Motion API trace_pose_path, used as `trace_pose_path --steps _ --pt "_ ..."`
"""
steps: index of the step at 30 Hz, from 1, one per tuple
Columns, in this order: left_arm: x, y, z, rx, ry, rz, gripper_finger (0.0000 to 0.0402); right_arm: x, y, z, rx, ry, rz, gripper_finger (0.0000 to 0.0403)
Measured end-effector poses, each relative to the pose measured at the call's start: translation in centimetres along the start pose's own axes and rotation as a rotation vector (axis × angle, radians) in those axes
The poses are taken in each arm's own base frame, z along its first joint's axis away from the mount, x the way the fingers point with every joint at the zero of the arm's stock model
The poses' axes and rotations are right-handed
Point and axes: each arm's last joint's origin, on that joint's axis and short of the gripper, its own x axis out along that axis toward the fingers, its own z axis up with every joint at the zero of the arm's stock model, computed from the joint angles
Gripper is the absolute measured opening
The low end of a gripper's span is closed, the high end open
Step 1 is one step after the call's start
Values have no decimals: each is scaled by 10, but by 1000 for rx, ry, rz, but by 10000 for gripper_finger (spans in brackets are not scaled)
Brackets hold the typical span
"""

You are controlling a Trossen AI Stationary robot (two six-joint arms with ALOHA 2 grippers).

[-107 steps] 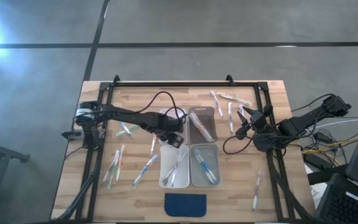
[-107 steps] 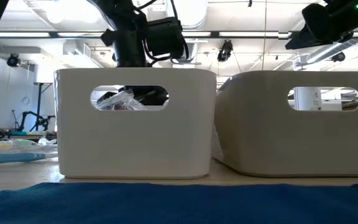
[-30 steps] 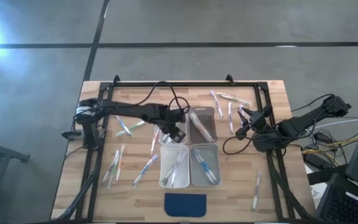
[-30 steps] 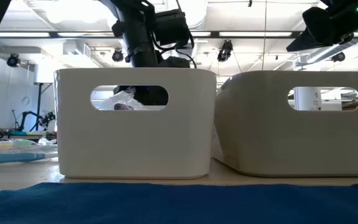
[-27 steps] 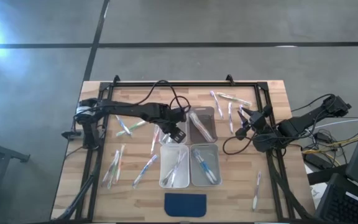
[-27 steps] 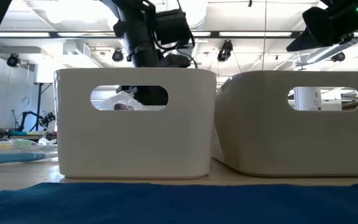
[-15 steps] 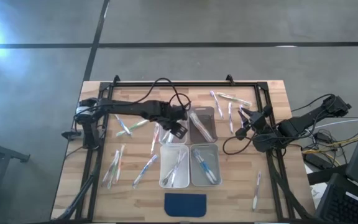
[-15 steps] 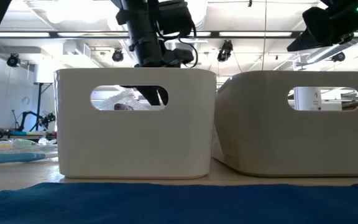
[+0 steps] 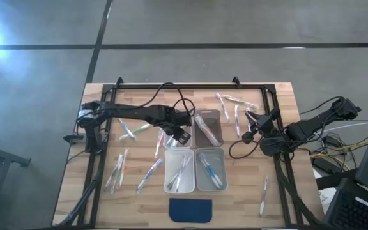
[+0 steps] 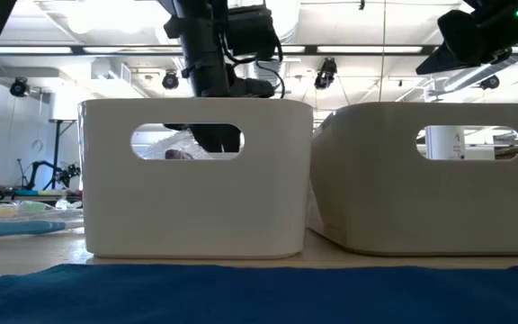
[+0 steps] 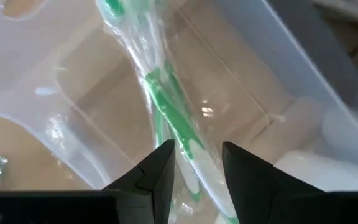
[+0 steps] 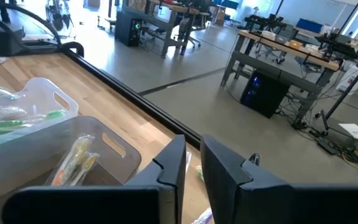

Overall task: Pick & Place Toothbrushes
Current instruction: Put the green toothbrush into the transparent bin

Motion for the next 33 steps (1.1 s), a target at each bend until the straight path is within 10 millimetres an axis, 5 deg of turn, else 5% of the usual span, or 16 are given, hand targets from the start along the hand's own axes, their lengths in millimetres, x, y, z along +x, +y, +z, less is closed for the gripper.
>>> trace_pose_path --steps 6,17,33 --pt "6 7 -1 22 80 -52 144 0 0 0 1 0 0 64" --pt "9 9 1 -3 105 -114 222 0 0 0 4 -1 1 98" --pt "27 13 -6 -73 74 -120 192 0 0 0 3 -1 0 125"
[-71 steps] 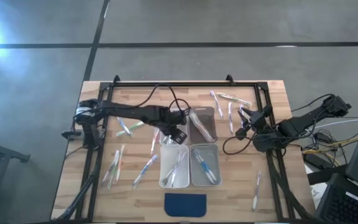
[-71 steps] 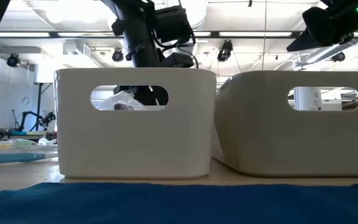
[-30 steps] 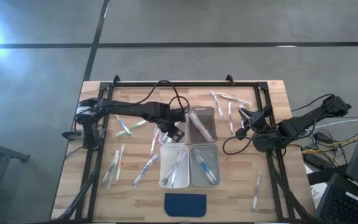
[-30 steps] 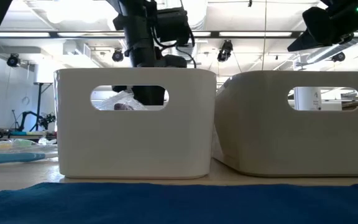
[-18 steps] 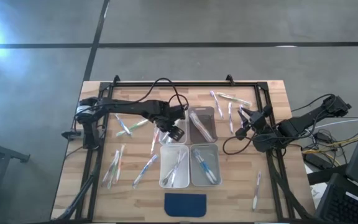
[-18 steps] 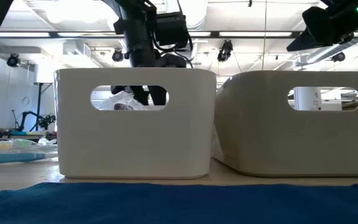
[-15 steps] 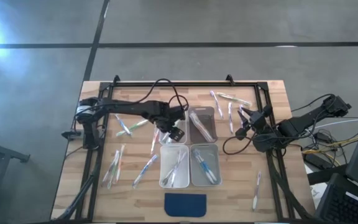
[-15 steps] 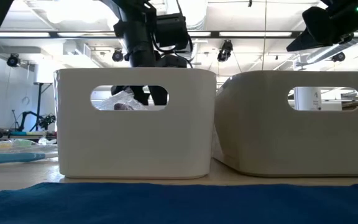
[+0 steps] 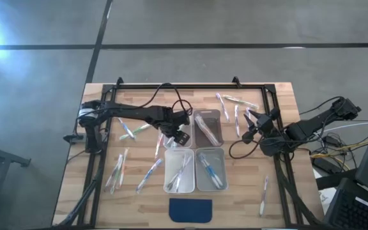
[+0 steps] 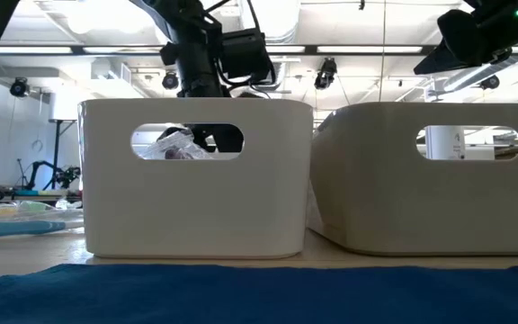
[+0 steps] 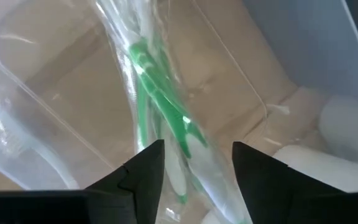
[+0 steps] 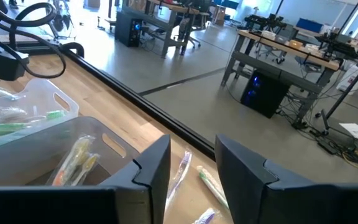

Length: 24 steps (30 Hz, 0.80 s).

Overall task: Pick & Place Toothbrushes
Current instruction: Put the green toothbrush into the transparent bin

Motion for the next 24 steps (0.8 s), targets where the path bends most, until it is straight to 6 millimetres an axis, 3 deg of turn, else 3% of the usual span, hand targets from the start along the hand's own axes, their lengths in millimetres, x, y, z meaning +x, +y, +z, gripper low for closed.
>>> trace_pose_path --steps 16,24 --pt "0 -2 3 -5 -44 -12 77 0 0 0 -2 0 -1 142" --pt "-1 -4 5 -2 -61 -29 40 0 0 0 -4 1 0 118"
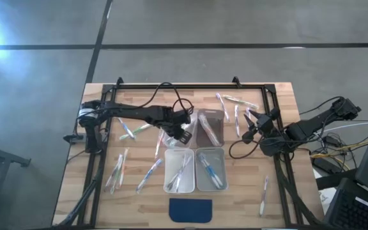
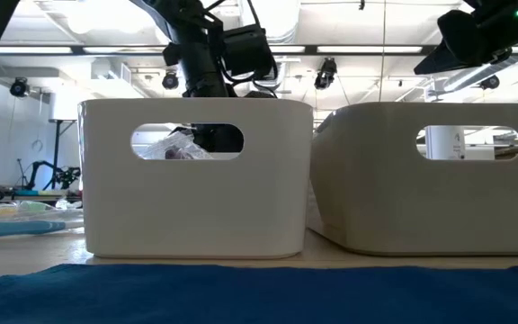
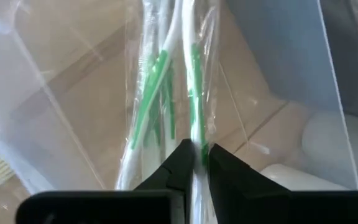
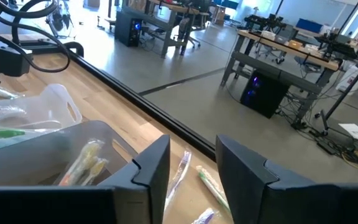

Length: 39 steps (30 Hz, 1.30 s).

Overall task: Pick & Place Toothbrushes
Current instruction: Put the green toothbrush into the transparent bin

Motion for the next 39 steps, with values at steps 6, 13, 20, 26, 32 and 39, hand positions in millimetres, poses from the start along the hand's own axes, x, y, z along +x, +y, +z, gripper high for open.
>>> trace_pose_path --steps 6,13,20,26,32,39 --pt "-3 -3 3 37 -11 -12 40 0 0 0 -1 0 0 93" --pt "-3 -1 1 128 10 11 43 0 0 0 -2 0 0 66" --pt "-8 0 0 225 41 50 43 0 0 0 -2 0 0 47" --pt "-5 6 -4 363 49 111 43 0 0 0 -2 0 0 47" --pt "-2 10 -6 491 54 149 44 0 0 0 -2 0 0 63" --pt "-3 8 -6 630 75 127 53 0 0 0 -1 0 0 82"
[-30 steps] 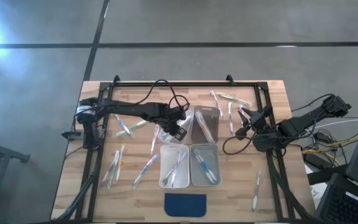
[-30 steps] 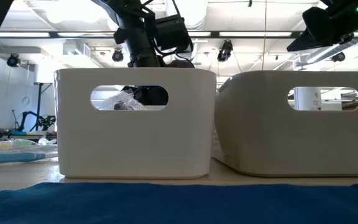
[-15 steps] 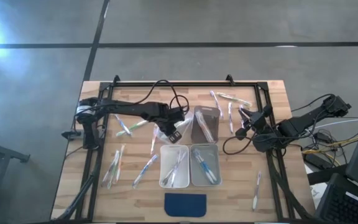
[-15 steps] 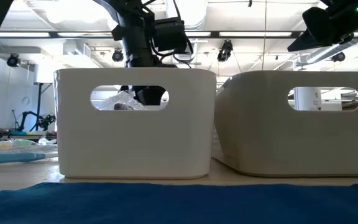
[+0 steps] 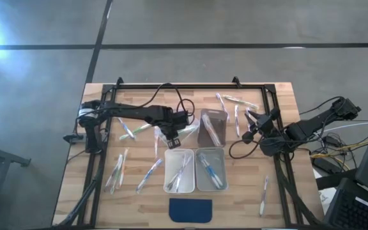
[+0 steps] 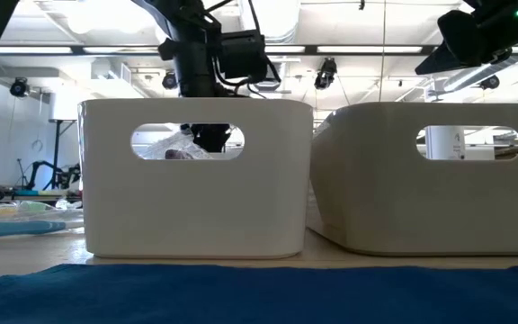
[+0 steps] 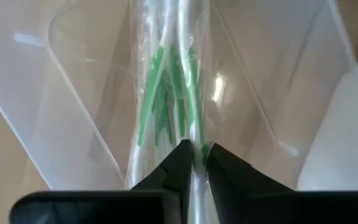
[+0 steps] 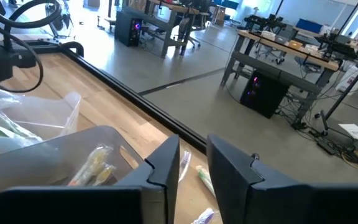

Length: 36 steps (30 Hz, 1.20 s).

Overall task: Pick & Place Toothbrushes
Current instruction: Put the green toothbrush into the transparent bin

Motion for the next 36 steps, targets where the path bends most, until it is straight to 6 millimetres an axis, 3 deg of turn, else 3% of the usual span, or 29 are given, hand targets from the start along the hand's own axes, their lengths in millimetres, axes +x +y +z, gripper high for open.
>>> trace_pose_path --steps 7,13,18,22,28,36 --pt "-8 -1 5 32 4 -4 145 0 0 0 0 0 0 97" --pt "-31 1 5 127 110 24 207 0 0 0 0 0 0 105" --pt "-57 5 6 117 191 149 214 0 0 0 3 0 0 107" --pt "-64 5 9 114 174 146 209 0 0 -1 2 1 0 97" --pt "-55 -2 22 82 22 -9 206 0 0 -1 4 0 0 72" --pt "-30 -2 19 83 56 -9 206 0 0 -1 4 0 0 50"
